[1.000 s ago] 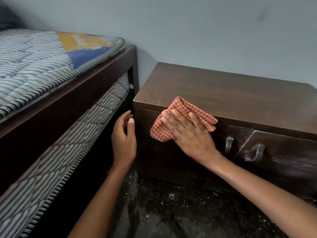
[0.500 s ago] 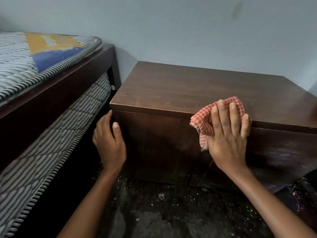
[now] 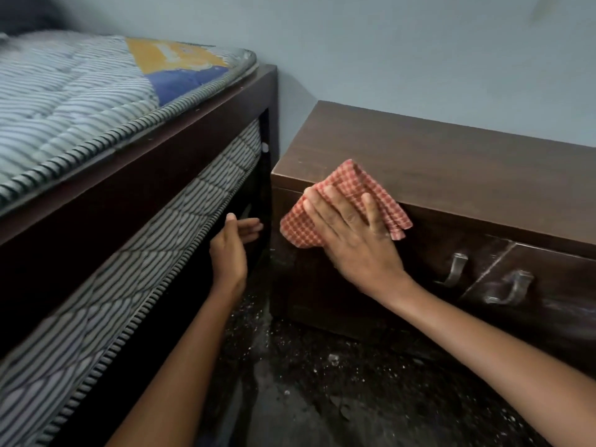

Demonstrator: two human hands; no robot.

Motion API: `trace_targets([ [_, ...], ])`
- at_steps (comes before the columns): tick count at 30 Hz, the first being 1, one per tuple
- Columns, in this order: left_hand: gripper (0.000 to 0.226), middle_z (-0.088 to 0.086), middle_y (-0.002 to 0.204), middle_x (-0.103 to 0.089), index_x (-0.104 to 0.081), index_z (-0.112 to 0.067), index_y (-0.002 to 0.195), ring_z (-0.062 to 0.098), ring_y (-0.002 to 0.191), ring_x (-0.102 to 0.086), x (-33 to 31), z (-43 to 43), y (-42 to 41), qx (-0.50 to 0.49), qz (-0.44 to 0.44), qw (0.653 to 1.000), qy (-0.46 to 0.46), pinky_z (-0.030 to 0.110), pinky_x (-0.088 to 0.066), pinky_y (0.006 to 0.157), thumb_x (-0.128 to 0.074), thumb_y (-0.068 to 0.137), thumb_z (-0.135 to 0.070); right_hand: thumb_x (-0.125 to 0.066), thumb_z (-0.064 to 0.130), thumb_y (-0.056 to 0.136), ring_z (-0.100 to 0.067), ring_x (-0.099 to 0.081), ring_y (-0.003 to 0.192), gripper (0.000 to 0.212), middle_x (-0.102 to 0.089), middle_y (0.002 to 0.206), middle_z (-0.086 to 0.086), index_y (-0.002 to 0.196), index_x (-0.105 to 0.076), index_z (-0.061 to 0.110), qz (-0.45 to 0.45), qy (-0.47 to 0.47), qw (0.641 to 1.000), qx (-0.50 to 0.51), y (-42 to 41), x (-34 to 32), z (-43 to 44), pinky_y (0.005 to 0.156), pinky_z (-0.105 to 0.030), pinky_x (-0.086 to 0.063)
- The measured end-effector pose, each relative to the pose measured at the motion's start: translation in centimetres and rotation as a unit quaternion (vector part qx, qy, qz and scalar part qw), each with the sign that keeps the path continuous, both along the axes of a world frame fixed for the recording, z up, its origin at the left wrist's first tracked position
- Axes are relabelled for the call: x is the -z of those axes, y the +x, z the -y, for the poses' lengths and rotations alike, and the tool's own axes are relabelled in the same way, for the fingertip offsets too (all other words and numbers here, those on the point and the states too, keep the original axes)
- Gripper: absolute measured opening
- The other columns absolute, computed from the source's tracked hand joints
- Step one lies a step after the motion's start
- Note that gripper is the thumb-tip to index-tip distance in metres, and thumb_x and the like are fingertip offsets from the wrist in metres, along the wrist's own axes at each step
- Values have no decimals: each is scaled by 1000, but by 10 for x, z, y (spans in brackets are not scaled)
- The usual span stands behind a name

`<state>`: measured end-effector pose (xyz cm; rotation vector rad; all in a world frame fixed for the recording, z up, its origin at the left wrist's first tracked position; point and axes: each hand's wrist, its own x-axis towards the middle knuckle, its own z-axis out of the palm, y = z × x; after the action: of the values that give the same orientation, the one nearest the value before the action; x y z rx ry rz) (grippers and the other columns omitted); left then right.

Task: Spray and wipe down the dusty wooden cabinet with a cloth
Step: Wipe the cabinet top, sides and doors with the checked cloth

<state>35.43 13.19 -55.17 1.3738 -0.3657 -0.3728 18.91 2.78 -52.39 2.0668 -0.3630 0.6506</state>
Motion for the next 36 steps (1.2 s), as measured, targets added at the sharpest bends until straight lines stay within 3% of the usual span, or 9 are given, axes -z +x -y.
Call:
trace_targets([
  [3, 46, 5, 87, -68, -66, -11, 88, 19, 85, -65, 2, -7, 0, 58, 5, 998, 14, 29, -50, 82, -26, 100, -31, -36, 31, 94, -15, -3, 145, 67, 0, 158, -1, 151, -7, 11, -43, -10, 999, -29, 22, 17, -9, 114, -48, 5],
  [5, 45, -1, 89, -67, -65, -10, 97, 10, 84, -64, -1, -11, -3, 87, 39, 995, 32, 17, -50, 73, -25, 100, -31, -38, 28, 94, -17, -4, 145, 67, -1, 158, -3, 151, -8, 10, -70, 8, 996, -49, 29, 30, -14, 114, -46, 4],
  [7, 43, -6, 88, -66, -65, -13, 96, 5, 85, -62, -2, -13, -5, 98, 63, 992, 44, 14, -49, 72, -26, 100, -30, -40, 23, 92, -17, -6, 146, 67, -3, 159, -3, 151, -10, 9, -73, 25, 995, -68, 33, 41, -15, 116, -44, 2],
  [10, 43, -7, 88, -66, -66, -20, 87, 5, 87, -62, 0, -15, -3, 109, 67, 990, 55, 11, -47, 72, -27, 100, -30, -36, 21, 93, -18, -6, 145, 64, -2, 158, -4, 150, -9, 8, -79, 12, 994, -80, 35, 53, -14, 116, -43, 0],
  [15, 44, 5, 95, -66, -66, -8, 99, 16, 95, -61, 1, -14, -6, 108, 84, 988, 73, 7, -43, 73, -27, 100, -29, -25, 13, 92, -19, -3, 146, 61, -3, 159, -2, 150, -8, 8, -133, 3, 988, -79, 17, 79, -4, 118, -41, 8],
  [24, 42, 2, 96, -65, -64, -13, 98, 22, 97, -63, 10, -11, -9, 126, 77, 981, 126, 32, -46, 84, -27, 100, -34, -29, 11, 92, -13, -10, 145, 58, -14, 158, 5, 149, -22, 14, -8, 93, 993, -79, 5, 81, -7, 117, -39, 4],
  [28, 45, -1, 86, -68, -65, -27, 78, 19, 92, -64, 15, -9, -8, 105, 84, 983, 128, 33, -49, 84, -27, 99, -36, -30, 20, 90, -20, 2, 146, 58, -4, 156, -4, 148, -21, 12, -130, 38, 987, -91, 40, 102, -13, 115, -46, 13],
  [31, 44, 3, 97, -67, -67, -20, 88, 18, 98, -60, 14, -9, -10, 93, 107, 980, 142, 32, -45, 88, -28, 99, -36, -32, 26, 89, -22, 8, 144, 64, 3, 155, -7, 147, -12, 9, -227, 28, 972, -59, 34, 127, -11, 112, -48, 21],
  [36, 41, 2, 99, -67, -66, -19, 93, 19, 104, -61, 15, -10, -12, 92, 119, 979, 140, 37, -45, 96, -29, 99, -37, -32, 12, 85, -15, 1, 145, 67, -3, 159, 1, 150, -14, 13, -162, 90, 980, -65, -12, 138, 4, 117, -37, 14],
])
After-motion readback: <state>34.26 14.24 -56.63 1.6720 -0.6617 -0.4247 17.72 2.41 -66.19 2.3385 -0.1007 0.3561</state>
